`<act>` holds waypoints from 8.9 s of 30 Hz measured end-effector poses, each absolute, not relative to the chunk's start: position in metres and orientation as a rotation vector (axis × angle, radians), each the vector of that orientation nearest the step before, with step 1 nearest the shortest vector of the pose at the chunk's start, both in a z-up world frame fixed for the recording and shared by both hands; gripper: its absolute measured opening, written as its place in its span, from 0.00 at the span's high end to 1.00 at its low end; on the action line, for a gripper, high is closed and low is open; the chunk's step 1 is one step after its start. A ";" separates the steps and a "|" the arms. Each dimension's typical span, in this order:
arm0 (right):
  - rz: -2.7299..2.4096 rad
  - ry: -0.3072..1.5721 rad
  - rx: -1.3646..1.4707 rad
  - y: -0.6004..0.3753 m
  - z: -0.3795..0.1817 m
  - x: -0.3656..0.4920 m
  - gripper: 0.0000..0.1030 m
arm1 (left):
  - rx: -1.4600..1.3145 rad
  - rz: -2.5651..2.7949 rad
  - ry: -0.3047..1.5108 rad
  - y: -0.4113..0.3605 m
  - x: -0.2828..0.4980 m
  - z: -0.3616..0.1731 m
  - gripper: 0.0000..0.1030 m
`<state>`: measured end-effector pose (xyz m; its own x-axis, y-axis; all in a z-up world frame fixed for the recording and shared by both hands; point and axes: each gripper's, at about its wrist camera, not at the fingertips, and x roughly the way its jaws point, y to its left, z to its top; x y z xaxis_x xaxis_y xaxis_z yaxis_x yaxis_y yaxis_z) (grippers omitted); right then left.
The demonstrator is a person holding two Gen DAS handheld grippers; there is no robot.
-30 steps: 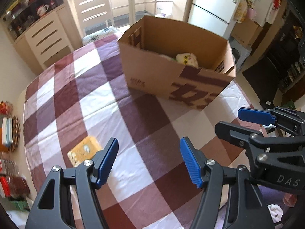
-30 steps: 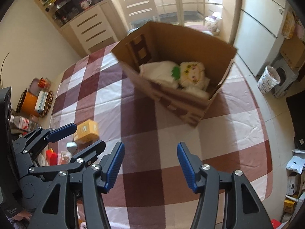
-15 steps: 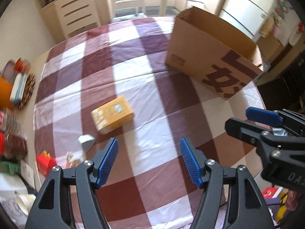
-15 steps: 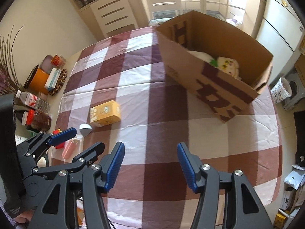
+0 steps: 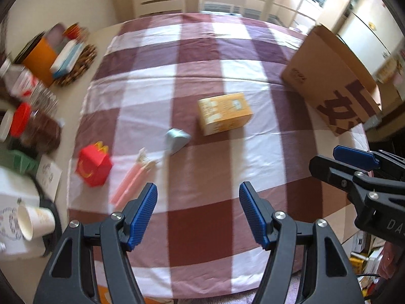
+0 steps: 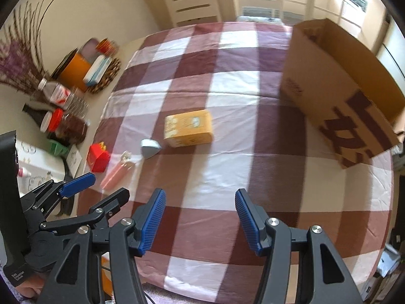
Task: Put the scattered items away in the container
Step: 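Grasp the pink hair curler with the left tool while the right tool grasps the blue tape roll, then carry the pink curler and blue tape roll with both tools toward the cardboard box, then lower the curler with the left tool while the right tool lowers the tape into the box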
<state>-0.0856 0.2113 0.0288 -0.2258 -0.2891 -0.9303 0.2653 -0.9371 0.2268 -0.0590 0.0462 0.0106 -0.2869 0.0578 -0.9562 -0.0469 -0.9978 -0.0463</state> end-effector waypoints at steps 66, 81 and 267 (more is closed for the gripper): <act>-1.995 0.215 1.660 0.065 -0.098 -0.148 0.62 | -1.936 2.424 -0.150 -0.052 -0.092 -0.103 0.69; -2.015 0.205 1.622 0.095 -0.065 -0.115 0.62 | -1.917 2.471 -0.195 -0.051 -0.072 -0.082 0.73; -2.767 -0.471 1.496 0.476 0.062 -0.265 0.62 | -1.403 2.030 0.174 0.389 -0.332 0.037 0.73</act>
